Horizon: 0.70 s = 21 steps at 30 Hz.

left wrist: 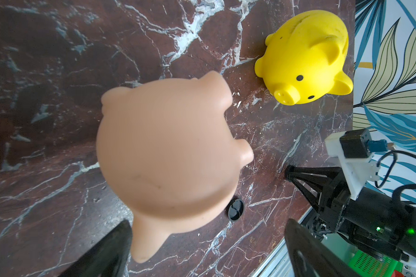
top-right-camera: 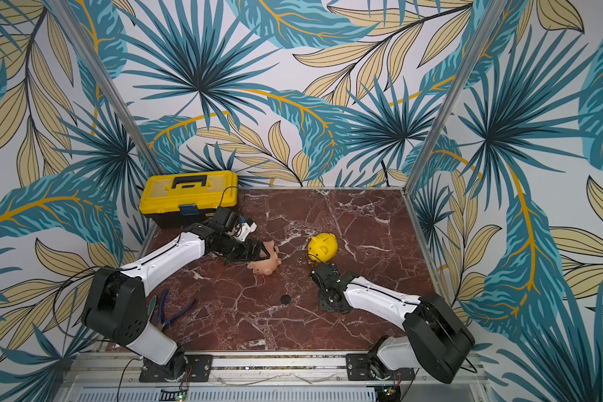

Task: Close piggy banks
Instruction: Pick up the knob at the center of the board.

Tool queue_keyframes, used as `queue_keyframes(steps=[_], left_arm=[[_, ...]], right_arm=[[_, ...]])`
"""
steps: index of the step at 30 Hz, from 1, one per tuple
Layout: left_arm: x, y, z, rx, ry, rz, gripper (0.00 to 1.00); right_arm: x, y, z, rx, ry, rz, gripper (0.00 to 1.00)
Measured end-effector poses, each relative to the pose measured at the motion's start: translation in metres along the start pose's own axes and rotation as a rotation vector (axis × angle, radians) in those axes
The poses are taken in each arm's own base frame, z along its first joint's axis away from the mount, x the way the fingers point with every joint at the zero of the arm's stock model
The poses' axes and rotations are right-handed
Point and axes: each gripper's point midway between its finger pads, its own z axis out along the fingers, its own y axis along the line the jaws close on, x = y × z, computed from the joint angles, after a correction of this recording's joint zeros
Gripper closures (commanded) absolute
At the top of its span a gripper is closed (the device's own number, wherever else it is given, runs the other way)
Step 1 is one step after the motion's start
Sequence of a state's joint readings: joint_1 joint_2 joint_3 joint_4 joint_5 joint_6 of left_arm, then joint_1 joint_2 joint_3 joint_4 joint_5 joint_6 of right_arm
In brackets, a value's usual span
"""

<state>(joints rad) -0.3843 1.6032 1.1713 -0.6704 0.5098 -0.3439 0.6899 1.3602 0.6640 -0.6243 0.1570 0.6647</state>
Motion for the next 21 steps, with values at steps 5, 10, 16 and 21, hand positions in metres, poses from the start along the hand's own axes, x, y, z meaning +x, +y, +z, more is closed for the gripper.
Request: queue_keyframes(steps=[5,10,16,21], left_arm=[[0.0004,-0.0012,0.0,0.007,0.002,0.001,0.01],[0.0006,-0.0017,0.0,0.01,0.004,0.005,0.01],[0.0007,-0.0019,0.0,0.011,0.004,0.007,0.01],[0.0008,-0.0025,-0.0001,0.014,0.005,0.01,0.0]], right_arm=[[0.0,0.0,0.0006,0.003,0.002,-0.001,0.78],[0.0002,0.0001,0.0012,0.004,0.004,0.0,0.81],[0.0011,0.0,0.004,0.009,0.012,0.001,0.83],[0.0005,0.0007,0.0045,0.01,0.014,0.002,0.88]])
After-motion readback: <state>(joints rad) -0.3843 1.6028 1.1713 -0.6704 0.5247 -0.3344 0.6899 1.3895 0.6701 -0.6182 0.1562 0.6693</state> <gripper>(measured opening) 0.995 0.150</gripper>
